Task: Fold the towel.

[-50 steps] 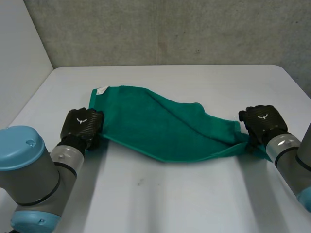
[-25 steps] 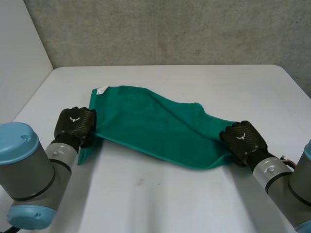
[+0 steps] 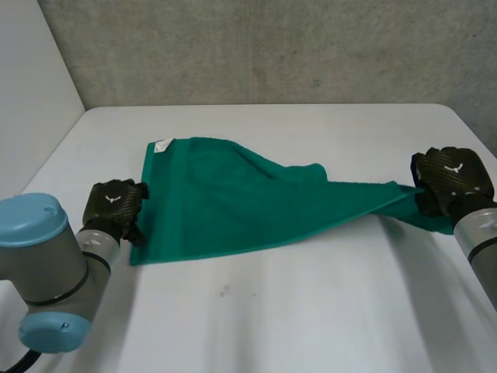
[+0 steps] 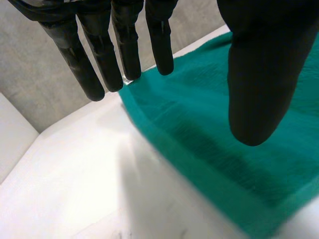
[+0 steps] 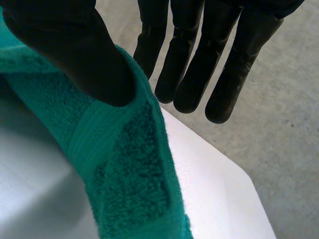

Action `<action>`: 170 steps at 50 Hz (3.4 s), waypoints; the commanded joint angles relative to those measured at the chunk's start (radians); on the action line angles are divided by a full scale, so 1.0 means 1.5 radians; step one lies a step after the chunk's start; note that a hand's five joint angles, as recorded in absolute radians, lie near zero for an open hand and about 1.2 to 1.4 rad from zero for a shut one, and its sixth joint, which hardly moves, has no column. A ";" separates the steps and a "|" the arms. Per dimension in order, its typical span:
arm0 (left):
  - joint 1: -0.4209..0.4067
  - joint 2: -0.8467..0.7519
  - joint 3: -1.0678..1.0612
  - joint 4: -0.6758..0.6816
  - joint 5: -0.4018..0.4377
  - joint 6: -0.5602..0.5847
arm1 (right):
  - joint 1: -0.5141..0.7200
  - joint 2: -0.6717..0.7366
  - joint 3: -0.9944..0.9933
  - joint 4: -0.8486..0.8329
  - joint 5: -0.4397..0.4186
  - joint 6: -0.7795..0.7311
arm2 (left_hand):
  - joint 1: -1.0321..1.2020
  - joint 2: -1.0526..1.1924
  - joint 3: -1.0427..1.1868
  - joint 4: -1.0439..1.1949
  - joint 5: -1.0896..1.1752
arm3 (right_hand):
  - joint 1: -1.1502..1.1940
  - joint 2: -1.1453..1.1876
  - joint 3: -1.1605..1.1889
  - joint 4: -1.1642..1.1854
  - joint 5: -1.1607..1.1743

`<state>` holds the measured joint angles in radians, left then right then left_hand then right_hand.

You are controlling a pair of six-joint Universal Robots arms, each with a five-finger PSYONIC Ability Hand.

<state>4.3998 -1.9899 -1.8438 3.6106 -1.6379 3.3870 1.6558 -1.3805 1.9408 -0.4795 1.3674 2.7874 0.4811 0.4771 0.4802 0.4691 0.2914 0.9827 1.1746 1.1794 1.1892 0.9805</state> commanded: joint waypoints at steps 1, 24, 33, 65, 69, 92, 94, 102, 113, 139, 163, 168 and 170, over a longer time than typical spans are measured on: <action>0.010 -0.011 0.009 -0.006 -0.002 -0.019 | -0.012 -0.003 0.001 0.036 0.006 0.033 | 0.017 0.020 0.018 0.025 0.027 | 0.276 0.148 0.145 0.138 0.161; 0.002 0.030 -0.009 -0.117 0.092 0.031 | -0.025 0.012 0.000 0.036 0.008 -0.014 | -0.161 -0.158 -0.160 -0.153 -0.151 | 0.276 0.148 0.145 0.138 0.161; 0.005 -0.027 0.022 -0.111 0.093 0.079 | -0.023 0.017 0.003 0.036 0.008 -0.014 | -0.128 -0.125 -0.127 -0.120 -0.117 | 0.276 0.148 0.145 0.138 0.161; 0.010 -0.124 0.138 -0.108 0.092 0.079 | -0.023 0.038 0.005 0.031 0.008 -0.029 | 0.006 0.008 0.006 0.014 0.016 | 0.276 0.148 0.145 0.138 0.161; 0.010 -0.132 0.155 -0.102 0.093 0.078 | -0.023 0.038 0.005 0.031 0.008 -0.030 | 0.054 0.057 0.055 0.062 0.065 | 0.276 0.148 0.145 0.138 0.161; 0.021 0.017 0.074 -0.073 0.081 0.077 | -0.019 0.011 -0.028 0.056 0.010 -0.069 | 0.610 0.613 0.611 0.618 0.620 | 0.276 0.148 0.145 0.138 0.161; 0.023 0.103 0.049 -0.080 0.081 0.078 | -0.021 -0.043 -0.047 0.121 0.009 -0.111 | 0.610 0.613 0.611 0.618 0.620 | 0.276 0.148 0.145 0.138 0.161; 0.026 0.342 0.046 -0.158 0.084 0.073 | -0.027 -0.178 -0.196 0.375 0.009 -0.167 | 0.610 0.613 0.611 0.618 0.620 | 0.276 0.148 0.145 0.138 0.161; 0.056 0.401 0.122 -0.283 0.085 0.072 | -0.027 -0.223 -0.317 0.564 -0.002 -0.226 | 0.610 0.613 0.611 0.618 0.620 | 0.276 0.148 0.145 0.138 0.161; 0.032 -0.022 0.578 -0.271 0.070 0.091 | 0.093 0.197 -0.718 0.409 0.146 -0.241 | 0.610 0.613 0.611 0.618 0.620 | 0.276 0.148 0.145 0.138 0.161; 0.032 0.052 0.283 0.014 0.033 -0.052 | 0.092 0.064 -0.416 0.147 0.097 -0.097 | 0.610 0.613 0.611 0.618 0.620 | 0.276 0.148 0.145 0.138 0.161; 0.030 -0.029 0.236 0.007 0.055 -0.045 | 0.092 0.147 -0.374 0.187 0.102 -0.124 | 0.610 0.613 0.611 0.618 0.620 | 0.276 0.148 0.145 0.138 0.161; 0.030 -0.060 0.226 0.002 0.054 -0.044 | 0.092 0.181 -0.364 0.205 0.104 -0.139 | 0.610 0.613 0.611 0.618 0.620 | 0.276 0.148 0.145 0.138 0.161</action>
<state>4.4469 -1.9556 -1.4438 3.6274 -1.5795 3.3110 1.7931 -1.2461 1.3403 -0.2432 1.5138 2.6278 1.1296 1.1973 1.1894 1.1962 0.9595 0.9827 1.1747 1.1846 1.1939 0.9918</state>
